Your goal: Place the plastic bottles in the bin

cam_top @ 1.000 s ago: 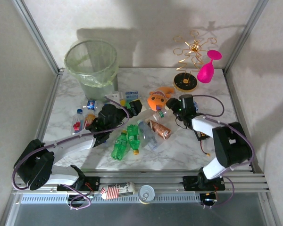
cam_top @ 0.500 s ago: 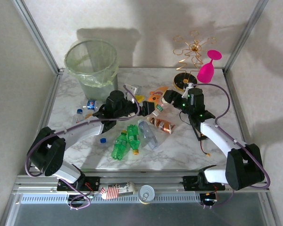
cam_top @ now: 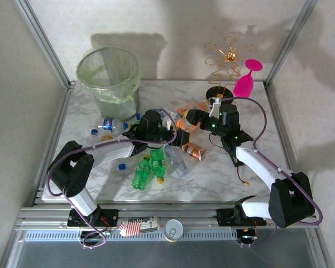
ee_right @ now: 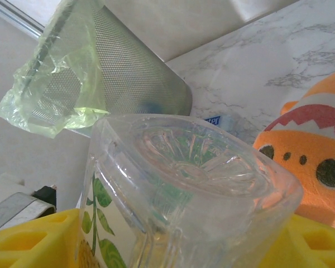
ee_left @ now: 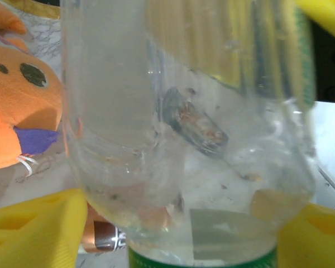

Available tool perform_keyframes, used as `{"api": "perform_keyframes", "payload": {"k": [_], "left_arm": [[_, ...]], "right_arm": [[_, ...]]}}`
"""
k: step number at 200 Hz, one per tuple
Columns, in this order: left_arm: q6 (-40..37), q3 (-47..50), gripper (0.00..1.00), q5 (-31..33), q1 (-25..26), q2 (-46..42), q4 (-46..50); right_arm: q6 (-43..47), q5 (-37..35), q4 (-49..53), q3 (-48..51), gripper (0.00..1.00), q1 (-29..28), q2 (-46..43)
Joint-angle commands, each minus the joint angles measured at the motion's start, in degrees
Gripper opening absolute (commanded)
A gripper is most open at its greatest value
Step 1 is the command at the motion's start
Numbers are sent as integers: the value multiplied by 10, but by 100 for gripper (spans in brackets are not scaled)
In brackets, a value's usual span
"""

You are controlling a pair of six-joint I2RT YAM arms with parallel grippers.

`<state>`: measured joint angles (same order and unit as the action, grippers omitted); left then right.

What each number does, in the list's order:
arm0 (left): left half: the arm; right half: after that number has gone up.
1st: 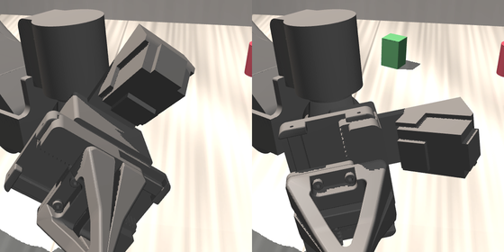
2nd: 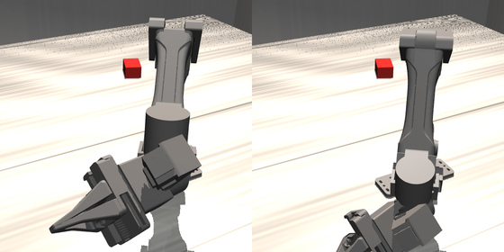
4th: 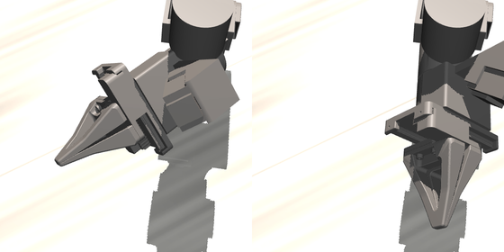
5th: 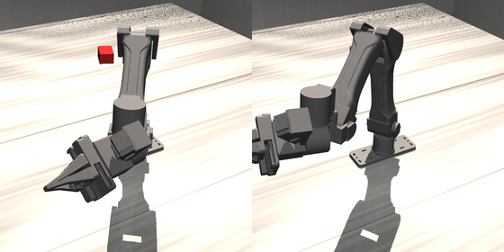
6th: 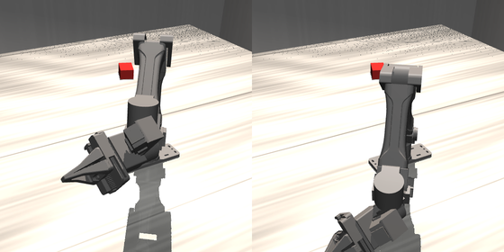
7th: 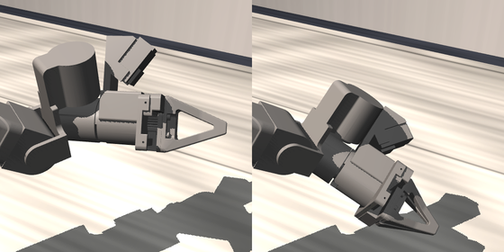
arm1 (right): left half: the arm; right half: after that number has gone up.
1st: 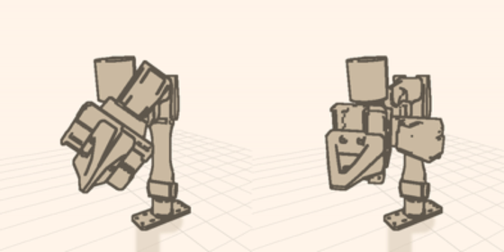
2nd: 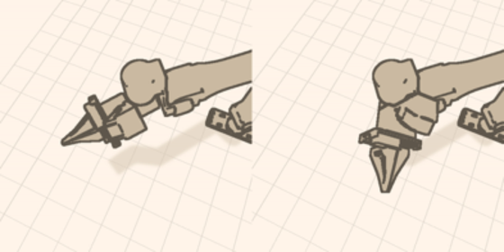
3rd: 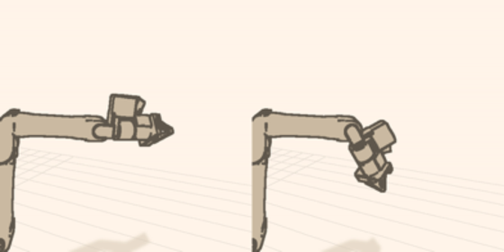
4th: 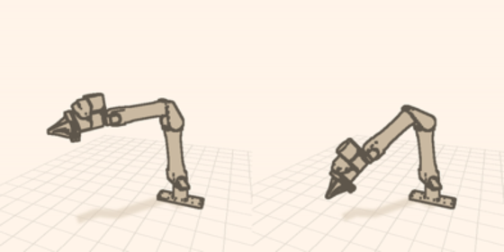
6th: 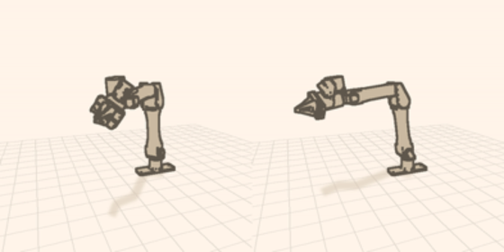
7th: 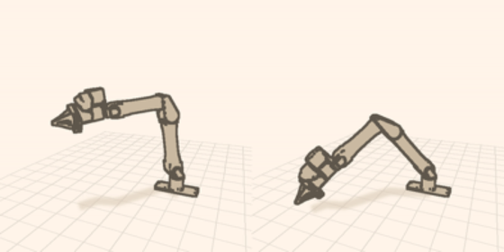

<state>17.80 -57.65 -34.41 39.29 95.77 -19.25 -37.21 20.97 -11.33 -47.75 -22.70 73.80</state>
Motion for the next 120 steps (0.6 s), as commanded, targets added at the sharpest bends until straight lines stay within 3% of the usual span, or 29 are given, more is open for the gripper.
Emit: {"api": "perform_keyframes", "payload": {"k": [1,46,54,69,92,120], "left_arm": [[-1,-21,68,-8,3,5,3],[7,-19,38,-1,3,0,-7],[10,-19,37,2,3,-2,-9],[14,-15,34,13,3,-6,-15],[18,-9,23,46,2,-22,-19],[25,-1,10,90,-2,-47,-21]], "right_arm": [[13,11,-15,-17,52,-7,-13],[14,8,-15,-13,53,-10,-11],[14,8,-16,-13,54,-10,-11],[14,-1,-13,-15,61,-10,-14],[21,-30,11,-25,77,-9,-23],[33,-74,51,-38,84,-8,-43]]}}
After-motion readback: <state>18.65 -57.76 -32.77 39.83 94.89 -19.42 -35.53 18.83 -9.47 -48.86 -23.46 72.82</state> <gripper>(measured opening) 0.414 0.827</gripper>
